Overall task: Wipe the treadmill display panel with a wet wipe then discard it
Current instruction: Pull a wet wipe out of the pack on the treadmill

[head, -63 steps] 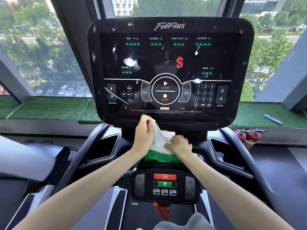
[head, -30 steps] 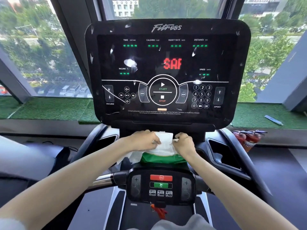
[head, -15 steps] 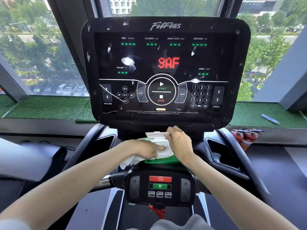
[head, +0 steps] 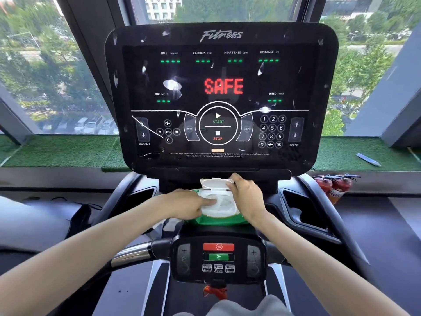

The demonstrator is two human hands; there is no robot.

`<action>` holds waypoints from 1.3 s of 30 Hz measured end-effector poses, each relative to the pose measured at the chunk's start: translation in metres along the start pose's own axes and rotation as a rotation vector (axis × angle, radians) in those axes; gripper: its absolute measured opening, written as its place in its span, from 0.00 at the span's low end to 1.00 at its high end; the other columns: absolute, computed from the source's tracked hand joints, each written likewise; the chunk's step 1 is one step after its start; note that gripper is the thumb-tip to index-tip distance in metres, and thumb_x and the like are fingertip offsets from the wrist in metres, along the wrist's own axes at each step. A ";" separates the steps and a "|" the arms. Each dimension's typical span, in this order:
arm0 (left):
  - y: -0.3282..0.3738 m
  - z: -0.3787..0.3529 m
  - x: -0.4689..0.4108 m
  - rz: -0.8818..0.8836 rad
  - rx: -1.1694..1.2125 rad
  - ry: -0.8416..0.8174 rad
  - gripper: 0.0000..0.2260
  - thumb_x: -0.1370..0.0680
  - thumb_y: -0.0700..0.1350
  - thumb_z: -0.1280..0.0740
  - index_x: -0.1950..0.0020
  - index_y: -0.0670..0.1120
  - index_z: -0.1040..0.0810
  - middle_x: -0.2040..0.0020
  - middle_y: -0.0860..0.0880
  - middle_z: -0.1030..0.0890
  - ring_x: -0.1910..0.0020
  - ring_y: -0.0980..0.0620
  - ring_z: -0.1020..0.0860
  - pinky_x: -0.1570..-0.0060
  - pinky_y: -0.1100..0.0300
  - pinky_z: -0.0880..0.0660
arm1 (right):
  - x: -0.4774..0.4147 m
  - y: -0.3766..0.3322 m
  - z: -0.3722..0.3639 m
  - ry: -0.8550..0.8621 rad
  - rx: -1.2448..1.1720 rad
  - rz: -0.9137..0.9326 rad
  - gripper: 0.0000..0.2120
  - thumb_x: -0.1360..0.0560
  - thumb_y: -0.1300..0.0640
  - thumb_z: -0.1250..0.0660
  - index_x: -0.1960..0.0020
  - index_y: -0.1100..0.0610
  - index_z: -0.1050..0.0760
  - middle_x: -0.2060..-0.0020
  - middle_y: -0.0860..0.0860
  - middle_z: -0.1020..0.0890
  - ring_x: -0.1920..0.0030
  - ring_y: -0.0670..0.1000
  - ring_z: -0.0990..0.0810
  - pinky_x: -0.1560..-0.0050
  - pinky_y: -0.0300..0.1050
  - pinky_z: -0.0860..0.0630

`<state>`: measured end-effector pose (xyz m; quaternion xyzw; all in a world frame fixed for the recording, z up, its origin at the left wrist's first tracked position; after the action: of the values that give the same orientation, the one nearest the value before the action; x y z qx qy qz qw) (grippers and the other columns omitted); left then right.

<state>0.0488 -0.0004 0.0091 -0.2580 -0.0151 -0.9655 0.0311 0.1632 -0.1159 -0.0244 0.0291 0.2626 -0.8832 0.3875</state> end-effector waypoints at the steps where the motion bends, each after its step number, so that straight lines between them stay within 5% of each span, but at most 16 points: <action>1: 0.001 -0.002 -0.005 0.003 -0.009 0.007 0.24 0.20 0.45 0.46 0.25 0.58 0.46 0.43 0.44 0.23 0.43 0.43 0.27 0.51 0.55 0.35 | 0.000 0.000 0.001 -0.004 -0.005 0.010 0.10 0.21 0.52 0.42 0.50 0.59 0.27 0.66 0.58 0.19 0.62 0.62 0.22 0.69 0.45 0.39; 4: 0.009 -0.004 -0.016 0.022 -0.007 0.002 0.24 0.21 0.43 0.46 0.25 0.56 0.45 0.48 0.46 0.22 0.46 0.44 0.26 0.52 0.56 0.33 | -0.002 -0.003 0.002 -0.006 -0.041 0.032 0.11 0.21 0.53 0.42 0.51 0.60 0.28 0.69 0.58 0.21 0.65 0.63 0.23 0.70 0.46 0.40; 7: 0.017 -0.002 -0.021 0.036 -0.021 -0.005 0.24 0.22 0.39 0.45 0.28 0.55 0.41 0.61 0.52 0.28 0.60 0.47 0.29 0.60 0.56 0.30 | -0.004 -0.007 0.002 -0.001 -0.050 0.042 0.11 0.20 0.53 0.42 0.51 0.61 0.29 0.69 0.59 0.20 0.65 0.64 0.24 0.69 0.46 0.41; 11: 0.017 0.002 -0.022 0.043 -0.001 0.019 0.23 0.24 0.37 0.44 0.30 0.53 0.37 0.43 0.48 0.24 0.52 0.46 0.26 0.59 0.57 0.30 | -0.003 -0.005 0.003 0.012 -0.067 0.018 0.11 0.20 0.52 0.42 0.51 0.60 0.29 0.69 0.58 0.21 0.65 0.62 0.24 0.70 0.46 0.38; 16: 0.009 0.003 -0.011 -0.085 0.013 0.106 0.21 0.22 0.42 0.45 0.29 0.55 0.35 0.66 0.55 0.30 0.52 0.47 0.27 0.45 0.53 0.31 | 0.001 -0.002 0.003 0.017 -0.061 -0.007 0.11 0.21 0.52 0.42 0.51 0.60 0.28 0.68 0.57 0.20 0.64 0.60 0.23 0.70 0.45 0.38; 20: 0.016 -0.002 -0.017 -0.027 -0.086 0.048 0.26 0.23 0.37 0.46 0.27 0.55 0.42 0.60 0.53 0.28 0.55 0.46 0.30 0.57 0.57 0.34 | 0.005 -0.003 0.003 0.042 -0.083 0.009 0.08 0.22 0.56 0.40 0.50 0.58 0.23 0.62 0.54 0.18 0.60 0.58 0.21 0.67 0.45 0.34; 22: 0.011 -0.005 -0.022 0.035 -0.099 0.054 0.22 0.24 0.36 0.44 0.31 0.50 0.33 0.50 0.48 0.22 0.51 0.45 0.25 0.57 0.57 0.32 | 0.007 -0.004 0.003 0.030 -0.065 0.065 0.08 0.22 0.57 0.39 0.49 0.57 0.22 0.58 0.53 0.17 0.57 0.56 0.21 0.64 0.47 0.28; 25: -0.003 -0.004 -0.020 0.062 -0.053 0.040 0.13 0.27 0.38 0.43 0.46 0.45 0.24 0.49 0.44 0.21 0.52 0.44 0.23 0.54 0.55 0.26 | 0.007 0.000 0.000 0.001 -0.030 0.112 0.08 0.22 0.58 0.38 0.49 0.56 0.20 0.57 0.52 0.17 0.56 0.55 0.20 0.61 0.48 0.24; 27: -0.012 0.000 -0.013 0.033 0.130 0.065 0.14 0.25 0.40 0.43 0.44 0.48 0.22 0.49 0.46 0.20 0.52 0.50 0.22 0.54 0.59 0.26 | 0.008 0.005 -0.002 -0.014 0.019 0.119 0.09 0.23 0.59 0.38 0.50 0.57 0.20 0.56 0.53 0.17 0.55 0.55 0.20 0.61 0.49 0.23; 29: -0.020 0.007 -0.004 0.004 0.379 0.195 0.15 0.24 0.40 0.44 0.46 0.51 0.20 0.57 0.49 0.18 0.70 0.63 0.26 0.68 0.69 0.32 | 0.012 0.008 -0.004 -0.038 0.053 0.162 0.12 0.26 0.65 0.37 0.46 0.57 0.19 0.51 0.53 0.17 0.50 0.55 0.20 0.60 0.50 0.21; 31: -0.030 0.013 0.002 0.030 0.524 0.355 0.15 0.25 0.39 0.43 0.55 0.53 0.18 0.67 0.49 0.19 0.80 0.58 0.34 0.75 0.66 0.37 | 0.017 0.011 -0.005 -0.120 0.038 0.226 0.23 0.31 0.71 0.39 0.40 0.56 0.23 0.43 0.52 0.20 0.43 0.53 0.24 0.54 0.49 0.22; 35: -0.032 0.002 0.004 0.157 0.476 0.426 0.04 0.25 0.46 0.40 0.56 0.50 0.25 0.73 0.52 0.29 0.75 0.58 0.34 0.71 0.59 0.38 | 0.016 0.016 -0.006 -0.261 -0.060 0.203 0.22 0.32 0.72 0.43 0.45 0.56 0.20 0.39 0.51 0.23 0.37 0.51 0.28 0.43 0.47 0.27; 39: -0.026 -0.005 -0.009 0.153 0.418 0.335 0.13 0.25 0.58 0.36 0.52 0.48 0.27 0.69 0.55 0.31 0.63 0.55 0.31 0.64 0.57 0.35 | 0.010 0.015 -0.010 -0.253 -0.172 0.105 0.08 0.27 0.59 0.34 0.49 0.56 0.20 0.47 0.48 0.21 0.43 0.50 0.26 0.43 0.45 0.29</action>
<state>0.0521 0.0257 -0.0002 -0.0833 -0.1889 -0.9656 0.1584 0.1653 -0.1262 -0.0424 -0.1019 0.2847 -0.8326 0.4641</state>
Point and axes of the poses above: each hand's wrist, its own x-axis away from the middle knuckle, its own z-axis out of the back of the hand, y = z × x, the point moved 3 cm from there along -x, towards the middle knuckle
